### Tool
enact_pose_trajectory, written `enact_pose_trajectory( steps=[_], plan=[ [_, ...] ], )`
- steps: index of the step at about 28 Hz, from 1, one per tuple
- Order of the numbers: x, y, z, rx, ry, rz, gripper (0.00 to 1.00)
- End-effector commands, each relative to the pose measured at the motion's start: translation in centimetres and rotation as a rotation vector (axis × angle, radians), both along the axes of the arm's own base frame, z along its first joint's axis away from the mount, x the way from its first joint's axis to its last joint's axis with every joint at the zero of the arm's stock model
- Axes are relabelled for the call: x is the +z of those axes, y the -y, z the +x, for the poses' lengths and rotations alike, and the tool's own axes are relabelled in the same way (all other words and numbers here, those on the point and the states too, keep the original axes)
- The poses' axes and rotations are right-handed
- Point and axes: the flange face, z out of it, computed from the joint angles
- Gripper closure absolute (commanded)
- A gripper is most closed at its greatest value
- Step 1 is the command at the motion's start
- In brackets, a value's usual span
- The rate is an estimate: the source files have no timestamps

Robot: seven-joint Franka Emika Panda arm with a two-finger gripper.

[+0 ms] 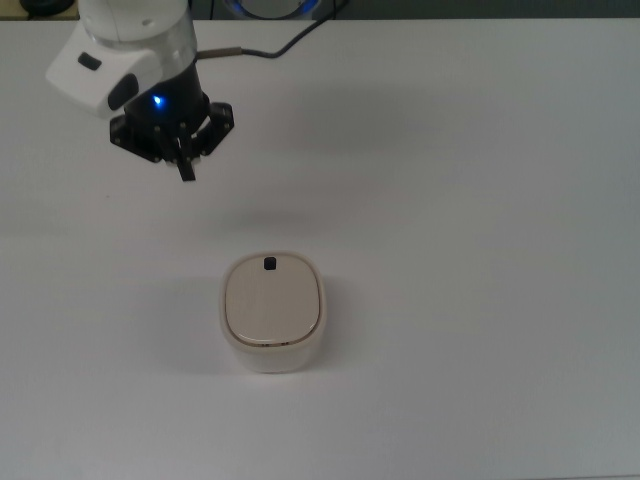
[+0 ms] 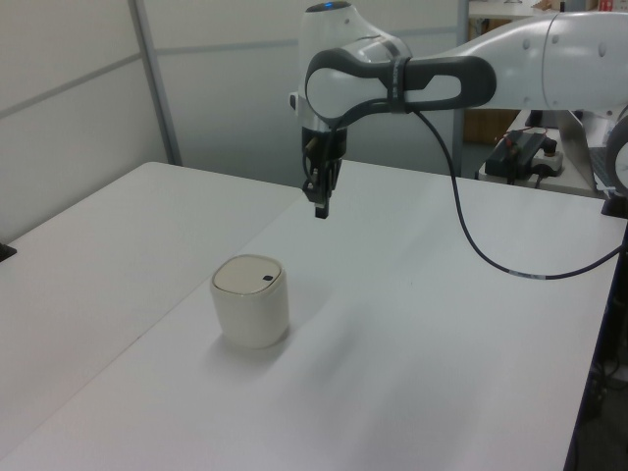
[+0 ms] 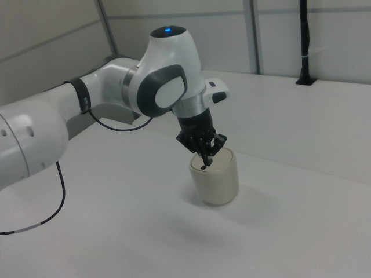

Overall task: Open the trash can
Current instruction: 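Move the gripper over the cream trash can and lower toward its lid, then press the gripper down onto the lid's dark button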

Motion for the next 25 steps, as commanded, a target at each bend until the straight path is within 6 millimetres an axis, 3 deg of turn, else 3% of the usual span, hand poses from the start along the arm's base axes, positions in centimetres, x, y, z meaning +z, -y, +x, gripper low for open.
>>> enact_pose_trajectory(
  steps=[1,10,13,19,25],
  plan=[
    [-1.5,-1.4,2.0,0.028,0.069,0.012,1.0],
    [-4.8,-3.6,4.5,0.037,0.149,0.059,1.0],
    [-6.6,-5.4,5.5,0.055,0.166,0.057,1.0],
    [-8.9,-6.5,6.6,0.073,0.191,0.042,1.0],
    [-9.6,-6.6,6.6,0.086,0.181,0.024,1.0]
  ],
)
